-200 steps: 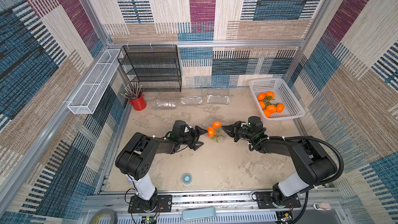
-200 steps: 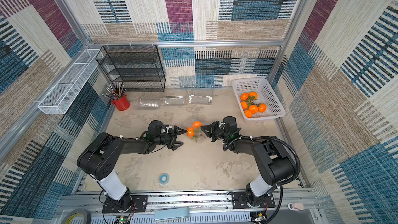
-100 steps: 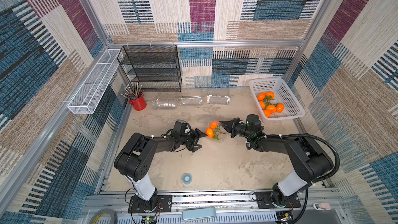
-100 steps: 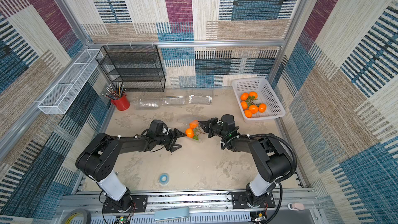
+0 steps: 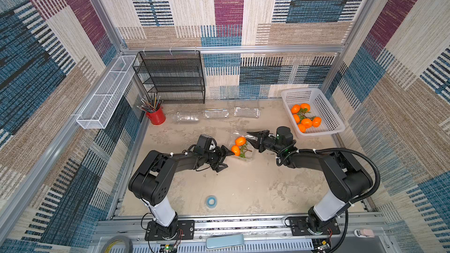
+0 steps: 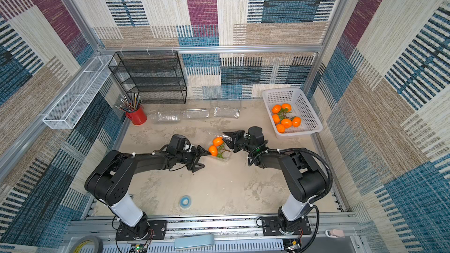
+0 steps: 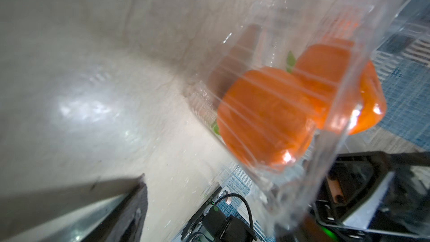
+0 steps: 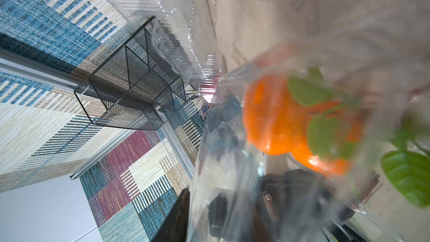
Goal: Take oranges out of containers
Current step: Open the packing box at the center of the board, then pick up the orange from the packing box.
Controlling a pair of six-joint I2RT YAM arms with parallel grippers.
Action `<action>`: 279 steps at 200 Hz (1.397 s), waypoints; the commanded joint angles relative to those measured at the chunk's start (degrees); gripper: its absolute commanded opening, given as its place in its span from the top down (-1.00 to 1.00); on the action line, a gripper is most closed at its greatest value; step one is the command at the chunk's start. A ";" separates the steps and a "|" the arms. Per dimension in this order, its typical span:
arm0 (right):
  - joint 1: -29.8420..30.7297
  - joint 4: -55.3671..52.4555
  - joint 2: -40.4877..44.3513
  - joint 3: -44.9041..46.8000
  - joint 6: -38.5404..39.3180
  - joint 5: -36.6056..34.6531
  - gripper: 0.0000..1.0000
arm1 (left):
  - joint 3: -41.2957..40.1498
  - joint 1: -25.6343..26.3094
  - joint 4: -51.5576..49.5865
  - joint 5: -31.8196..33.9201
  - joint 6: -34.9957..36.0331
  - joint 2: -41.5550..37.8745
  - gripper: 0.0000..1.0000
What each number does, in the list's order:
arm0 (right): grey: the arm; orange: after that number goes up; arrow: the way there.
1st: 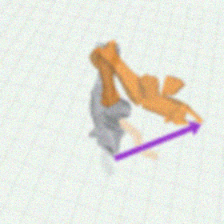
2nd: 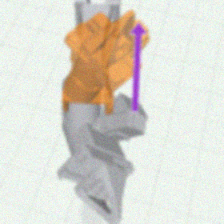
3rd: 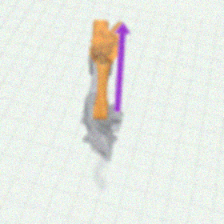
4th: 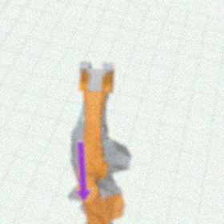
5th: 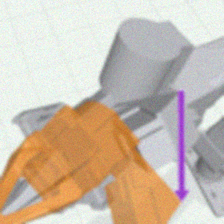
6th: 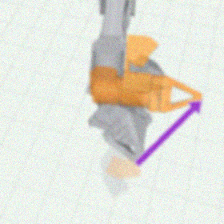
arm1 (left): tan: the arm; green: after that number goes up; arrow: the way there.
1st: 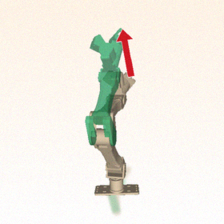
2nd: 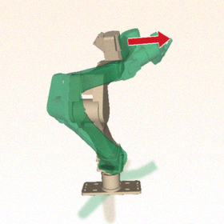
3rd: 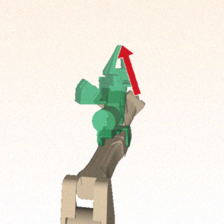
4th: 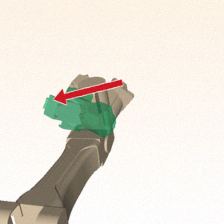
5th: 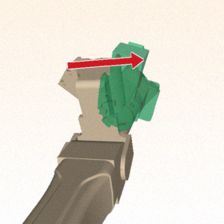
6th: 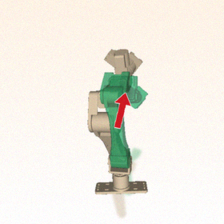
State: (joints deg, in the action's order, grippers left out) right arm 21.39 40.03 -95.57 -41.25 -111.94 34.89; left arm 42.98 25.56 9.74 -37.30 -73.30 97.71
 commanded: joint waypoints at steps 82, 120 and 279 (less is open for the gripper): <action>-4.98 -35.02 2.58 -17.16 37.19 5.22 -0.82 | 15.10 -1.56 -32.20 11.60 18.78 -7.43 -0.89; -5.78 -45.65 6.45 -20.34 48.93 1.19 -0.98 | 23.99 -3.80 -40.81 15.07 26.17 -6.89 -0.97; -1.08 -59.54 -1.91 -19.15 71.49 -8.78 -0.97 | 30.73 0.25 -26.00 5.48 22.51 8.33 -1.00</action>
State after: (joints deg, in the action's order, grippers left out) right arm 20.29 -20.40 -96.57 -59.61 -41.85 26.44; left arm 76.60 24.93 -20.58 -30.63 -46.74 107.37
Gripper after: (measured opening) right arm 0.985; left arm 0.997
